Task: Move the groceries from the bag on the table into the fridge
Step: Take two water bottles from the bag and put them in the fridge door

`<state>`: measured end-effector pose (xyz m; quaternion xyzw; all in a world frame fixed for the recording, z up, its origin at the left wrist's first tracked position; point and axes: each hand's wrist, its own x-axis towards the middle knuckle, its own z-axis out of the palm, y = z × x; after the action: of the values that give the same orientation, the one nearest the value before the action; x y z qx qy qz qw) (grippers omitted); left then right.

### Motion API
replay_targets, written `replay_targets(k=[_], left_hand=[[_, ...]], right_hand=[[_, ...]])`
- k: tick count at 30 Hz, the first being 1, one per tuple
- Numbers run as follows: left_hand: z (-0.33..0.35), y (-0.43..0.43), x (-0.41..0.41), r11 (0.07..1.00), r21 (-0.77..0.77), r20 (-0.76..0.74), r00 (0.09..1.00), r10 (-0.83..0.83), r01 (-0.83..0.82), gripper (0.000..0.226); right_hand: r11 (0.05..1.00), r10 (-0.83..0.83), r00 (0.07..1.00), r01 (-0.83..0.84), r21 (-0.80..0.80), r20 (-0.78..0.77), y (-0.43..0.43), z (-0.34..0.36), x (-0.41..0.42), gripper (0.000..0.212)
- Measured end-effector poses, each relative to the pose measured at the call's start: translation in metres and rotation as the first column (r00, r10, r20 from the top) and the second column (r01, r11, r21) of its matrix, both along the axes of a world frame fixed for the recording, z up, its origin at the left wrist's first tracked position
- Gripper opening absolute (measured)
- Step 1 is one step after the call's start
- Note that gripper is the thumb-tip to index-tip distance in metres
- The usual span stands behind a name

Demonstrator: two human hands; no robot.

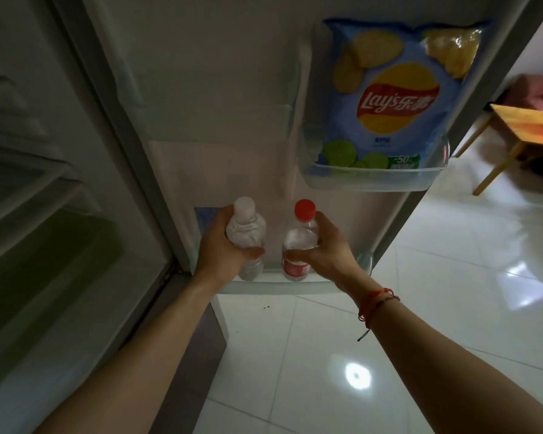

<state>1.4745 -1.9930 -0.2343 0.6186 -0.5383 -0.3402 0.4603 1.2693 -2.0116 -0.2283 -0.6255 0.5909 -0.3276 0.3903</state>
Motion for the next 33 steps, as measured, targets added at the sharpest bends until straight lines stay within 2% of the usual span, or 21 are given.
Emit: replay_targets(k=[9, 14, 21, 33], left_hand=[[-0.012, -0.022, -0.060, 0.995, 0.063, -0.064, 0.995, -0.073, 0.077, 0.073], [-0.019, -0.028, -0.088, 0.991, 0.068, -0.074, 0.991, -0.114, 0.119, 0.068], [-0.028, -0.034, -0.106, 0.988, 0.061, -0.062, 0.989, -0.136, 0.140, 0.067], [-0.050, -0.042, -0.113, 0.992, 0.066, -0.019, 0.994, -0.109, 0.110, 0.069]], right_hand=[[0.990, -0.142, 0.990, 0.142, 0.002, -0.018, -0.005, -0.007, -0.054, 0.095], [0.986, -0.168, 0.985, 0.167, -0.016, -0.040, -0.009, -0.013, -0.078, 0.085], [0.984, -0.180, 0.984, 0.180, -0.009, 0.002, -0.016, -0.021, -0.086, 0.093], [0.988, -0.153, 0.988, 0.153, 0.001, -0.031, -0.021, -0.048, -0.091, 0.082]])
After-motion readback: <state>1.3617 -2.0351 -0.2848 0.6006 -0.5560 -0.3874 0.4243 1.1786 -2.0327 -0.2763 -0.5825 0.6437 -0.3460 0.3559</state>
